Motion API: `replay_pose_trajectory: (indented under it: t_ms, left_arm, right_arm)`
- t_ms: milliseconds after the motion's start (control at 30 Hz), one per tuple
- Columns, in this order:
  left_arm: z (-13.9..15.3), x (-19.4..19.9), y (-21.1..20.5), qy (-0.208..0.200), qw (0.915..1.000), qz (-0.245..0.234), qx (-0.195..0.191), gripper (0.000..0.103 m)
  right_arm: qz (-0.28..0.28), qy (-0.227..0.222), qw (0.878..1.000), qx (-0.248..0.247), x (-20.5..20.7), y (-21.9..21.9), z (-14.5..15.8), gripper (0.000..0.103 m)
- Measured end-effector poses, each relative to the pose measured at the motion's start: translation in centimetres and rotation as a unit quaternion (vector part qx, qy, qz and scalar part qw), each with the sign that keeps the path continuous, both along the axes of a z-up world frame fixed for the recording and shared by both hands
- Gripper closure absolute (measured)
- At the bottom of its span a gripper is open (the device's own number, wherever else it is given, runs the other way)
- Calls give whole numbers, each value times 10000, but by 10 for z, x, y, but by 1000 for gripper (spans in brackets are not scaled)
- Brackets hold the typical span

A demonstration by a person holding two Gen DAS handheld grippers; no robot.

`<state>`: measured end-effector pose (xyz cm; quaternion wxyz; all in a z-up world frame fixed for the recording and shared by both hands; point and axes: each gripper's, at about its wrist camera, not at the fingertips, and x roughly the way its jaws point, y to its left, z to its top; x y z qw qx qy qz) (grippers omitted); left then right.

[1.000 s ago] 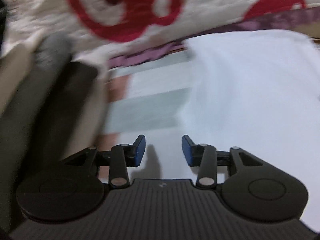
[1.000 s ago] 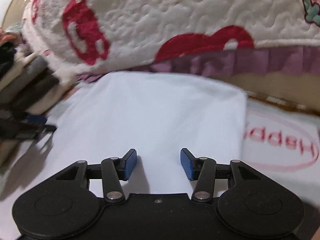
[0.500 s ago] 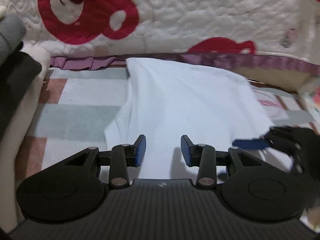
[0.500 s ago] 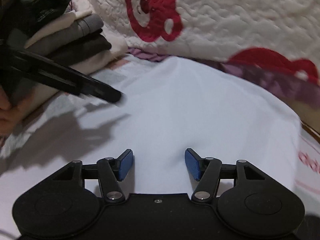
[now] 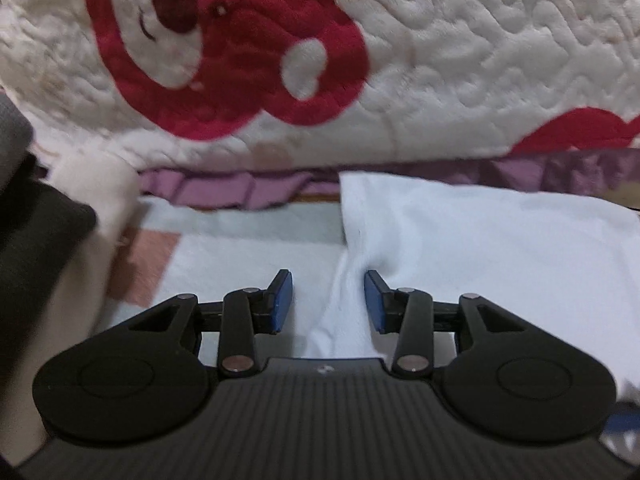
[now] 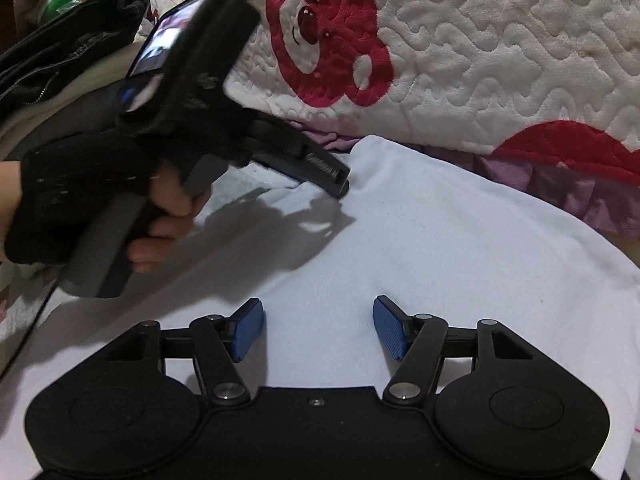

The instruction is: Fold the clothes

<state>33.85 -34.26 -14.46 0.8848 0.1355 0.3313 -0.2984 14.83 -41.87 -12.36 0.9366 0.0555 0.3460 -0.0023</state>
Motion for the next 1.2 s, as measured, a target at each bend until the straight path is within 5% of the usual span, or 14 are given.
replay_pose_trajectory:
  t_ms: [133, 333, 500, 867, 967, 1033, 1200]
  left_arm:
    - [15, -17, 4, -919, 9936, 385, 526, 66]
    - [40, -28, 55, 81, 9998, -18, 195, 66]
    - [44, -72, 88, 495, 9971, -544, 170, 64]
    - [54, -172, 156, 1073, 9717, -2081, 306, 61]
    - [49, -192, 175, 1293, 9593, -2477, 402, 61]
    - [45, -204, 188, 1355, 9513, -2722, 510, 61]
    - [28, -230, 211, 1331, 9356, -3133, 939, 59]
  right_arm:
    - [-28, 140, 9999, 56, -42, 14, 4, 35]
    - [-167, 401, 9988, 211, -116, 36, 10, 34]
    - [-453, 555, 9971, 245, -166, 54, 10, 31]
    - [-987, 999, 9880, 643, -258, 79, 15, 30]
    - [-1325, 1098, 9664, 1908, -273, 59, 19, 30]
    - [-1685, 858, 9319, 3096, -288, 38, 21, 30]
    - [-2286, 585, 9010, 3641, -306, 17, 13, 30]
